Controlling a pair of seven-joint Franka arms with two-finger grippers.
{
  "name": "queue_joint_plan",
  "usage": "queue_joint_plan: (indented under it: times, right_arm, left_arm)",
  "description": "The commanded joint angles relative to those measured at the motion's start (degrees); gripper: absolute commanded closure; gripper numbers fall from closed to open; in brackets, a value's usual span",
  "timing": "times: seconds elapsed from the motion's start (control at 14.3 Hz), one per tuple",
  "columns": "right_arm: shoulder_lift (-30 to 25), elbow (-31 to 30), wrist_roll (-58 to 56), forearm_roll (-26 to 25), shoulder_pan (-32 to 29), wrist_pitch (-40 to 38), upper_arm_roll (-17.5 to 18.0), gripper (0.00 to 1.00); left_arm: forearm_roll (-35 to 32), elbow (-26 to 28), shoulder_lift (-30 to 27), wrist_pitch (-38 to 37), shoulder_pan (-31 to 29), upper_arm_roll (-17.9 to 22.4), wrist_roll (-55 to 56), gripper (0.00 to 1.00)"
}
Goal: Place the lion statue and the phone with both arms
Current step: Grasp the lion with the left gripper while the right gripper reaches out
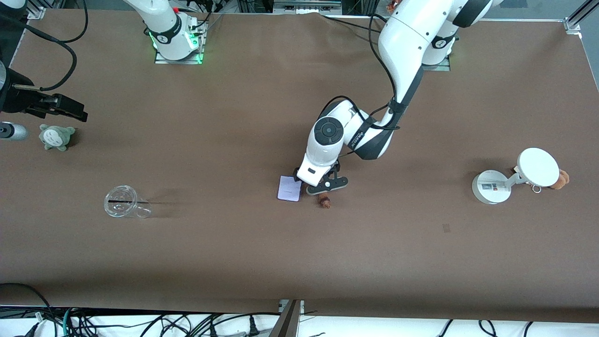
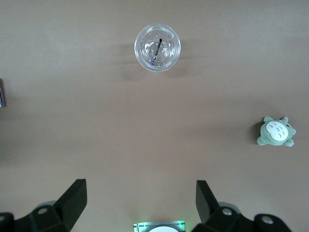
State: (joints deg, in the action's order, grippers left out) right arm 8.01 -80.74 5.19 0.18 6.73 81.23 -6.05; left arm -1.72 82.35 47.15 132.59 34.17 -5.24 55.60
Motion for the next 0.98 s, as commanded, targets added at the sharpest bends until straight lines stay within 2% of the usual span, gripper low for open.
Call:
queue_joint_plan:
  times: [0.0,0.42,0.49,0.56,0.7,0.91]
  right_arm:
    - [-0.2,-0.1,-0.1,0.9,-0.5,0.2,0.3,0.0]
    - [-0.2,-0.1,-0.1,0.9,-0.6,0.2,0.3,0.0]
    - [-0.2,-0.1,-0.1,0.9,-0.6,0.2,0.3,0.0]
    - [-0.2,-0.1,-0.1,0.9,-0.5,0.2,0.3,0.0]
    - [-0.2,-0.1,-0.1,0.9,-0.6,0.2,0.3,0.0]
    - [-0.2,-0.1,-0.2,0.9,-0.6,0.2,0.3,0.0]
  left_arm:
    - [-1.6,0.5,-0.4,0.7,-0.5,0.4,0.7,0.0]
    - [-1.7,1.1,-0.6,0.6,-0.9,0.8,3.2,0.02]
    - [-1.7,1.0,-0.7,0.6,-1.0,0.8,3.2,0.06]
    - [-1.7,1.0,-0.7,0.6,-1.0,0.8,3.2,0.16]
    - [-1.7,1.0,-0.7,0.3,-0.9,0.7,3.5,0.28]
    - [-1.8,0.9,-0.8,0.1,-1.4,0.8,2.0,0.31]
